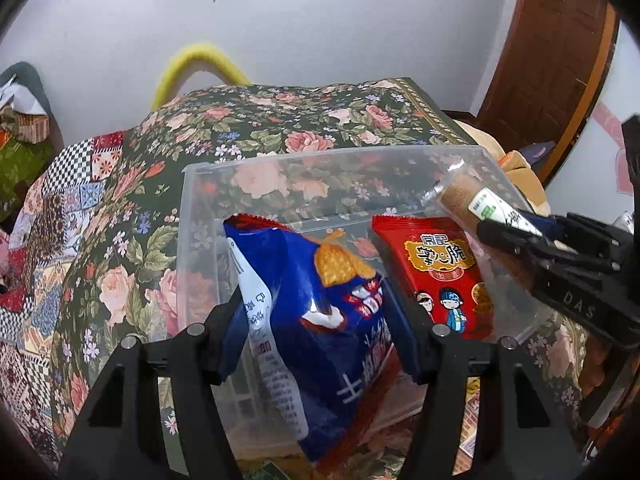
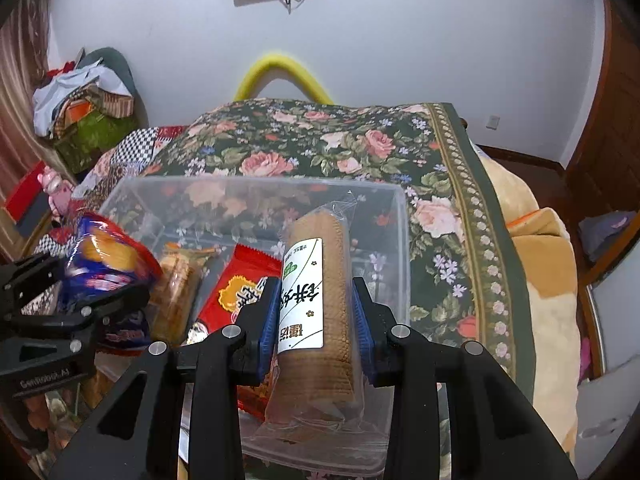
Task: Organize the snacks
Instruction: 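Lower both snacks into the clear box and open both tools, then grasp the bagged orange pastry with the left tool while the right tool grasps the bread loaf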
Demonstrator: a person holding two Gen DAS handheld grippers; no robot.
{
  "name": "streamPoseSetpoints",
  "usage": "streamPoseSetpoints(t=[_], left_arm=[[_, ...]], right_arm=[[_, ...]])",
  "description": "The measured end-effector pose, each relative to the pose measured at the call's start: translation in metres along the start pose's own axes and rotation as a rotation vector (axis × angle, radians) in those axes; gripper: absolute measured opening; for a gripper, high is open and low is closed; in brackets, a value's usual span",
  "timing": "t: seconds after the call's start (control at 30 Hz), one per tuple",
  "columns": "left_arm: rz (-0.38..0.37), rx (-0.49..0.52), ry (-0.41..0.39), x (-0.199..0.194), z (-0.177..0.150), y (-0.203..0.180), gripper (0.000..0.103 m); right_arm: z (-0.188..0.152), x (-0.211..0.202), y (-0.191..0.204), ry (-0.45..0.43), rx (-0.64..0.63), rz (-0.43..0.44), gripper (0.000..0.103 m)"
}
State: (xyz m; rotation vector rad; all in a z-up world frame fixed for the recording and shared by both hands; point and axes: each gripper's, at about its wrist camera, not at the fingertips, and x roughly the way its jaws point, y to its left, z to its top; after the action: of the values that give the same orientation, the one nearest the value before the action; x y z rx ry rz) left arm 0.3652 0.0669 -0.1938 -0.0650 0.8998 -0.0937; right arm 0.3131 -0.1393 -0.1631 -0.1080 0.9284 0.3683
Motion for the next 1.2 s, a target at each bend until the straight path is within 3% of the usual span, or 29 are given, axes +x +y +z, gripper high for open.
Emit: streamPoseSetpoints(t=[0.3,0.43,0.67,1.0,1.2], left_arm=[[0.027,-0.02,-0.018,-0.016,-0.003,-0.001,0.067],[0.005,-0.032,-0.057,-0.04,-0.002,-0.002,0.07],[0.012,-0.007,-0.13,-0.093,-0.009,-0.007,0.081],[0.008,0.02,-0.149,-0.149,-0.051,-0.012,0.088],[0.027,0.03,-0.108,-0.153,-0.085,-0.013,0.089]], right_arm=[[-0.001,-0.011,0.006,-0.007,-0.032,-0.01,0.035],[0.0,-0.029,0.008,-0.029,-0.035,-0.009,0.046],[-0.009,-0.067,0.011,-0.067,-0.029,0.021,0.057],[-0.045,-0.115,0.022,-0.093,-0.051,0.029,0.065],[-0.074,-0.125,0.033,-0.065,-0.052,0.052,0.067]])
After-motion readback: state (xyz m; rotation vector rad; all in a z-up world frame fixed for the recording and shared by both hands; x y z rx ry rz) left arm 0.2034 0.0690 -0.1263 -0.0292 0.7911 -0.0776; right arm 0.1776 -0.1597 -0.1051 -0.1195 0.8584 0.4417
